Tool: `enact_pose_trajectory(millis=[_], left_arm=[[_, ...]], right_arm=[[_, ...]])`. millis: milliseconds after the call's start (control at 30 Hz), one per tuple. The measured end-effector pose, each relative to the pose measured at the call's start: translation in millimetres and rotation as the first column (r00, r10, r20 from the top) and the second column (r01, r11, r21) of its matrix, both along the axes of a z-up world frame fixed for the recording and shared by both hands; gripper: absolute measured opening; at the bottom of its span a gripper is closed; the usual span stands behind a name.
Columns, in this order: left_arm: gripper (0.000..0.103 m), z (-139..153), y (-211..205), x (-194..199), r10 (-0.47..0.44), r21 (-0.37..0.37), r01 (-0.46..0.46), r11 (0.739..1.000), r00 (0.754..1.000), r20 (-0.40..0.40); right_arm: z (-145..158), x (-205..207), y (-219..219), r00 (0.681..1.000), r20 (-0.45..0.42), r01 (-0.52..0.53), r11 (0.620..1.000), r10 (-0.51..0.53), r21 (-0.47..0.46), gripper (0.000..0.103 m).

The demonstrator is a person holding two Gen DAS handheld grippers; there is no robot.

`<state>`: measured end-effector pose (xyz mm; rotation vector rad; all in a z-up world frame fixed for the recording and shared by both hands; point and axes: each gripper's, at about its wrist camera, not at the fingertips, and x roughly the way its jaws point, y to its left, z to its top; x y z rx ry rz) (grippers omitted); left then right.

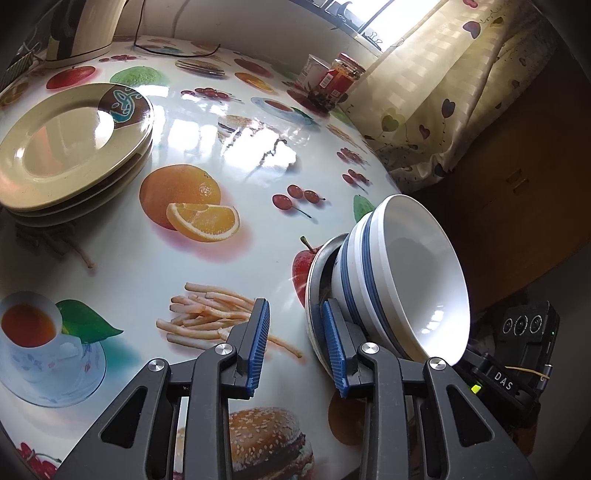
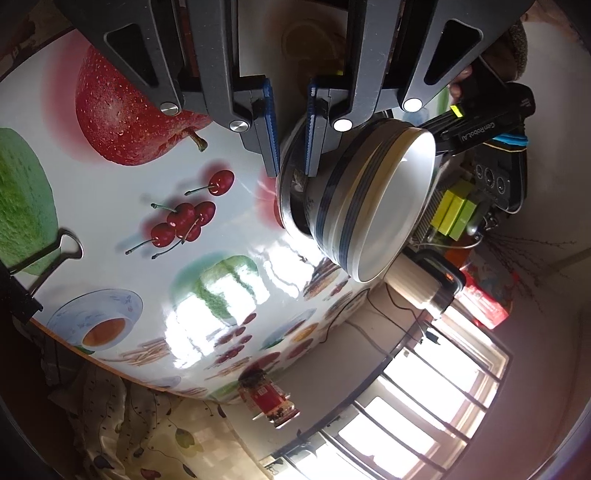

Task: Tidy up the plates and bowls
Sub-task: 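Lift the bowl stack with both grippers and carry it toward the cream plates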

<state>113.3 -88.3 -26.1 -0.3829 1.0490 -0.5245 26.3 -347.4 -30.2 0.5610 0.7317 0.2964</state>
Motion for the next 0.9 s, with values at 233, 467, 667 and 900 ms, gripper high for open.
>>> enact_pose_trajectory(millis=[233, 467, 667, 900], left_arm=[[0.017, 3.4, -4.8, -2.9, -0.015, 0.011, 0.014, 1.000, 1.000, 0.025], [0.014, 4.4, -8.0, -2.3, -0.022, 0.025, 0.021, 0.999, 0.999, 0.038], [0.013, 4.9, -8.6, -3.1, -0.023, 0.036, 0.022, 0.999, 0.999, 0.047], [0.013, 6.3, -10.7, -3.7, -0.026, 0.053, 0.023, 0.998, 0.998, 0.058]], right_arm=[[-4.3, 1.9, -4.9, 1.000, -0.001, -0.008, 0.999, 0.008, 0.051, 0.014], [-6.5, 2.3, -7.7, 1.000, -0.004, -0.002, 0.997, 0.002, 0.080, 0.014], [-7.9, 1.4, -9.1, 1.000, -0.002, -0.004, 0.995, 0.004, 0.095, 0.014], [-5.9, 1.3, -6.1, 1.000, 0.008, -0.011, 0.998, 0.010, 0.064, 0.014]])
